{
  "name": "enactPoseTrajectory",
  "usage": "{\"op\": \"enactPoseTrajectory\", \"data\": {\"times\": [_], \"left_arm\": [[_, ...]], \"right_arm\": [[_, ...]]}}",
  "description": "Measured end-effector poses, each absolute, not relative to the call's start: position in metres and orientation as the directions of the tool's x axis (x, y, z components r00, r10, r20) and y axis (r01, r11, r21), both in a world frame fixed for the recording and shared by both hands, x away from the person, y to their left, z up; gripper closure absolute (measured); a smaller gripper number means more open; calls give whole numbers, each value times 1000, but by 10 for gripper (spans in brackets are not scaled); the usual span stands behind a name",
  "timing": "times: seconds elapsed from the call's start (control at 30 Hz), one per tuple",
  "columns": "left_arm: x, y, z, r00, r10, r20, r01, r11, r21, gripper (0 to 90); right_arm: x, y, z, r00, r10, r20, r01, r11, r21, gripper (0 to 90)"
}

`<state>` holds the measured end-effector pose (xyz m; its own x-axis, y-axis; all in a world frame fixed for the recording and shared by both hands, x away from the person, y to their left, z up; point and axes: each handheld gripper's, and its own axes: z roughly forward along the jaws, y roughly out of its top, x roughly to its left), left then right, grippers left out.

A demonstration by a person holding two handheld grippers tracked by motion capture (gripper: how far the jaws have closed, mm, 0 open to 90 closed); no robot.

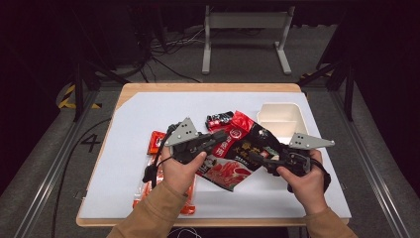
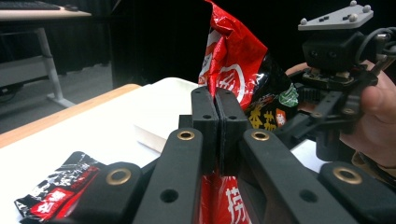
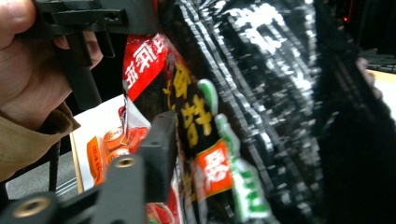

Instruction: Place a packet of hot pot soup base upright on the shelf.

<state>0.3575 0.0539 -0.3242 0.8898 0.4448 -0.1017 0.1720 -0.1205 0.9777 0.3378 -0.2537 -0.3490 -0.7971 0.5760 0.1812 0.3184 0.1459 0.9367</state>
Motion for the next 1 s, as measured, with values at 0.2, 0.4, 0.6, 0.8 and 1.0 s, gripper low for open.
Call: {"op": "enactPoseTrajectory", "data": {"times": [0.2,0.4,0.6,0.8,1.0], "left_arm": [[358,53,-326,882,463,-83,169,-146,975,881],[359,53,-326,882,463,-87,178,-156,972,883],[361,56,-323,882,463,-91,176,-144,974,880],[362,62,-321,883,462,-86,175,-154,973,876],[362,70,-319,885,460,-72,170,-177,969,856]], "right_arm": [[339,-257,-345,-803,565,188,334,166,928,738],[340,-260,-332,-798,591,119,301,220,928,785],[344,-260,-319,-807,581,105,290,235,928,800],[350,-258,-303,-822,562,89,280,263,923,808],[354,-255,-291,-836,543,73,271,294,917,812]]}}
